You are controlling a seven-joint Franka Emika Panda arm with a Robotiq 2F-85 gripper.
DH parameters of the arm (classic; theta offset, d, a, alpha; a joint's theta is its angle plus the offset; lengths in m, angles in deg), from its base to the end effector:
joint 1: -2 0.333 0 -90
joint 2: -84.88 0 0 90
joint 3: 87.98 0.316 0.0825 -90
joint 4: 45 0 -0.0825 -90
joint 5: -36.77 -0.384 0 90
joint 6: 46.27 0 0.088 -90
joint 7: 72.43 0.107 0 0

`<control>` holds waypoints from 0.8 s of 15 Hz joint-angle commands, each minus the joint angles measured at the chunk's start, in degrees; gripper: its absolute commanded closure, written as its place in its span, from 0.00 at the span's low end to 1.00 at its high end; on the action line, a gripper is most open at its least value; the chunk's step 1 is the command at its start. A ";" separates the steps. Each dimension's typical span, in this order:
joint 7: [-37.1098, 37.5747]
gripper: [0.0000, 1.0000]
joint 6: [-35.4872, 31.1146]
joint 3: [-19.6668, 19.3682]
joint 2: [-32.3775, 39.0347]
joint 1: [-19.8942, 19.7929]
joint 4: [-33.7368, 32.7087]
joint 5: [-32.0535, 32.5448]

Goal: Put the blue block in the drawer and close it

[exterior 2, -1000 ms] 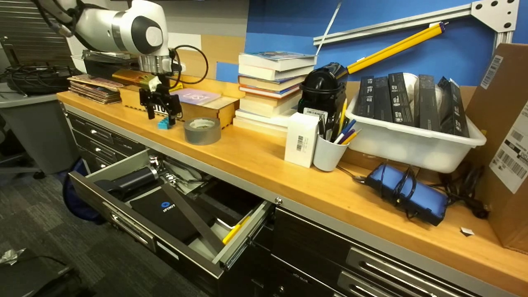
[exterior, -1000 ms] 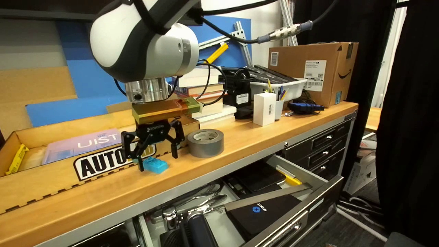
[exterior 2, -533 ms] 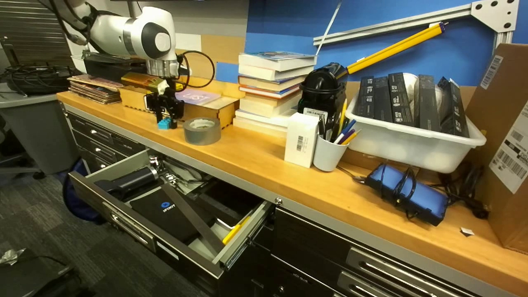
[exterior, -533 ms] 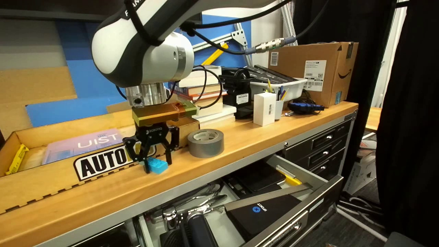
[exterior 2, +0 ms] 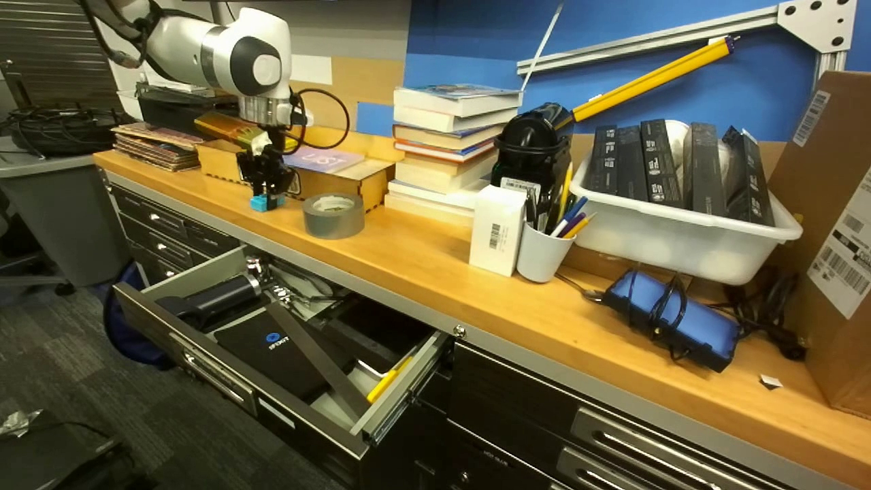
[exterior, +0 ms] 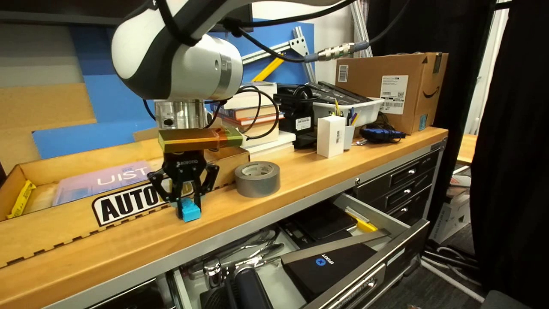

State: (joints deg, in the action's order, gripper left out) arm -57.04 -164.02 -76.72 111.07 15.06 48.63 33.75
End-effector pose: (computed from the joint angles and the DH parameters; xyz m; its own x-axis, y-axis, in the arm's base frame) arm 0.6170 0.2653 0.3560 0.9912 0.1155 -0.0649 0.1072 -0.9871 -0.1188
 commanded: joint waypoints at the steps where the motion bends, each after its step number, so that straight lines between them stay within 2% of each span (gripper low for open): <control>1: 0.66 0.86 -2.35 -0.90 -6.51 0.33 8.95 -1.94; 6: 4.19 0.85 -3.95 -1.31 -17.63 1.09 23.97 1.41; 9: 13.29 0.84 -7.29 -1.63 -23.86 1.30 33.53 6.01; 12: 16.26 0.84 -10.82 -1.03 -28.25 -0.18 42.20 6.39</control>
State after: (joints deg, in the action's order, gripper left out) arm -44.39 -170.28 -77.30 89.39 15.15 81.27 39.12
